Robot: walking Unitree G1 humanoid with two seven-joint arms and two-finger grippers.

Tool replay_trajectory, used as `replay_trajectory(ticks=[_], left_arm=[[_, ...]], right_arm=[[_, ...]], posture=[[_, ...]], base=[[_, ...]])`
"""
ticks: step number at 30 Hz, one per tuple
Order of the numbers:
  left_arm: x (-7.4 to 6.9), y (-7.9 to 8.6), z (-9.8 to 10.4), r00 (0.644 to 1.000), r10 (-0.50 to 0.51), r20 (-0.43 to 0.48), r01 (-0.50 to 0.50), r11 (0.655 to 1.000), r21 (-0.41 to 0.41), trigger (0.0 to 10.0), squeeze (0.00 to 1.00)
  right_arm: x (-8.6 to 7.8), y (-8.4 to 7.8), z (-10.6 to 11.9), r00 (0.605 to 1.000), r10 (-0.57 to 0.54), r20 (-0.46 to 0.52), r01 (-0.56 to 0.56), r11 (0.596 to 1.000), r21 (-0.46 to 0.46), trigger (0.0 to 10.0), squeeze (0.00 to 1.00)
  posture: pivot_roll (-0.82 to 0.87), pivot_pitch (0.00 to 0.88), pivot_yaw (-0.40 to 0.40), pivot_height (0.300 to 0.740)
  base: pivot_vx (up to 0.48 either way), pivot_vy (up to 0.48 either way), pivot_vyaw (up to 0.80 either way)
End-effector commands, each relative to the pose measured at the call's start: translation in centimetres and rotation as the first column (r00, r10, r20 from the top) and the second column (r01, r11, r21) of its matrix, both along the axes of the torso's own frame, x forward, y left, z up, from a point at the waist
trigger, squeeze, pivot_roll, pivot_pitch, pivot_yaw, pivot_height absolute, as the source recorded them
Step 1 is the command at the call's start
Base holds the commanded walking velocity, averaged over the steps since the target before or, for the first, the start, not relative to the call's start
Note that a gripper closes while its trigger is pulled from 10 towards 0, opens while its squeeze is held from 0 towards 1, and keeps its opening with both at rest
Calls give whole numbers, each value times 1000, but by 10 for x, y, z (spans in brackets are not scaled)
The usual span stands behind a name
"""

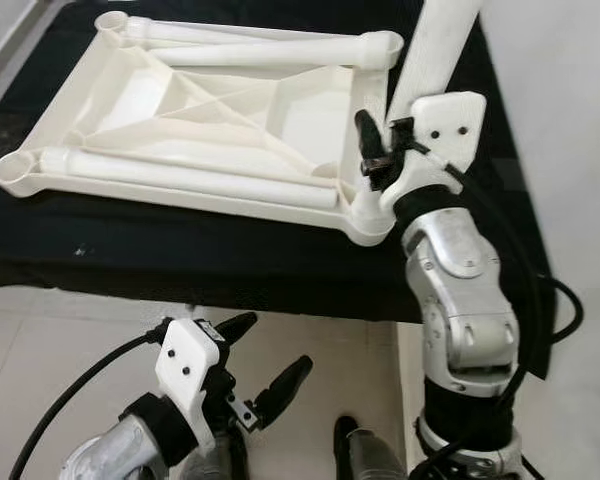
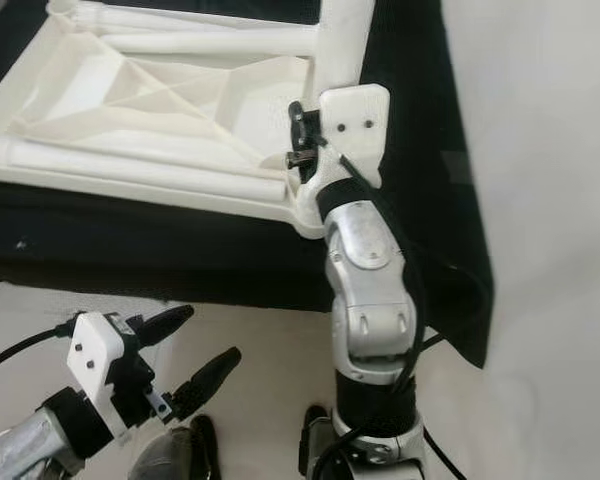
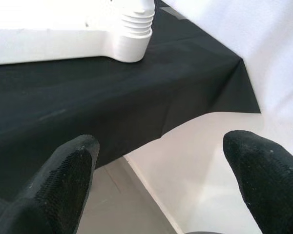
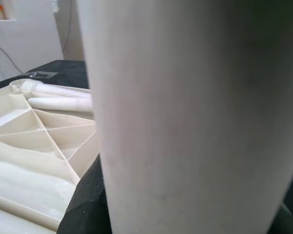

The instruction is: Building children table

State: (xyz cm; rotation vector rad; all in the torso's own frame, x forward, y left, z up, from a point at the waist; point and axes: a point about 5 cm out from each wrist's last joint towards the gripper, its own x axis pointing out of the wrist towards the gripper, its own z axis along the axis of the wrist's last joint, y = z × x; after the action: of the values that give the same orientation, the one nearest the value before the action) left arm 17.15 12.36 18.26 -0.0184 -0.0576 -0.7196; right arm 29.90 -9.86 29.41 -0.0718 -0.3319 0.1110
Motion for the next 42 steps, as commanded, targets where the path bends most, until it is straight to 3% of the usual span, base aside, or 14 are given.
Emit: replay_trajectory(ticks=[1,11,12,13,14,21,22,23,31,35,38,39,40,42], left_arm=[[-1,4,-7,1000,2,-31,-2,1000,17,10000,0],[2,4,-8,1000,7,-26,-7,1000,18,10000,0],[2,4,-8,1000,7,-25,-6,1000,17,10000,0],[2,4,-8,1000,7,-25,-6,1000,17,10000,0],[2,4,-8,1000,6,-24,-6,1000,16,10000,0],[2,3,-9,1000,2,-24,-2,1000,12,10000,0],[2,2,-9,1000,2,-23,-2,1000,11,10000,0],[2,2,-9,1000,3,-22,-3,1000,11,10000,0],[1,1,-9,1000,5,-17,-5,1000,7,10000,0],[1,0,-8,1000,6,-15,-6,1000,5,10000,0],[1,0,-8,1000,6,-14,-6,1000,5,10000,0],[1,0,-8,1000,6,-13,-6,1000,4,10000,0],[1,0,-7,1000,6,-12,-6,1000,4,10000,0],[1,0,-7,1000,6,-12,-6,1000,4,10000,0]], right_arm=[[10,-9,-48,958,-81,-274,83,997,-4,10000,0],[9,-9,-40,964,-59,-260,63,998,6,10000,0],[9,-8,-38,968,-42,-249,44,999,4,10000,494],[9,-8,-38,968,-42,-249,44,999,4,10000,494],[9,-8,-36,971,-26,-237,29,1000,8,10000,1000],[15,-4,-18,979,125,-163,-117,991,57,10000,1000],[21,-8,-6,970,214,-117,-210,977,40,10000,322],[23,-9,-1,960,263,-100,-261,965,33,10000,0],[40,-18,17,877,474,-72,-478,878,-39,10000,0],[47,-19,28,745,663,-69,-667,739,-98,10000,0],[48,-18,29,715,695,-76,-699,707,-104,10000,0],[50,-17,30,678,730,-85,-735,668,-120,10000,0],[50,-13,31,574,811,-115,-817,555,-156,10000,0],[50,-12,30,543,830,-126,-837,522,-165,10000,0]], posture=[[-12,352,13,740],[-20,342,13,740],[-20,342,13,740],[-20,342,13,740],[-20,342,13,740],[-28,337,10,740],[-26,334,3,740],[-26,334,1,740],[-17,334,-8,740],[-12,336,-12,740],[-12,336,-12,740],[-6,339,-9,740],[1,343,-8,740],[1,343,-8,740]], base=[[0,0,0],[0,0,0],[0,0,0],[0,0,0],[0,0,0],[0,0,0],[0,0,0],[0,0,0],[0,0,0],[0,0,0],[0,0,0],[0,0,0],[0,0,0],[0,0,0]])
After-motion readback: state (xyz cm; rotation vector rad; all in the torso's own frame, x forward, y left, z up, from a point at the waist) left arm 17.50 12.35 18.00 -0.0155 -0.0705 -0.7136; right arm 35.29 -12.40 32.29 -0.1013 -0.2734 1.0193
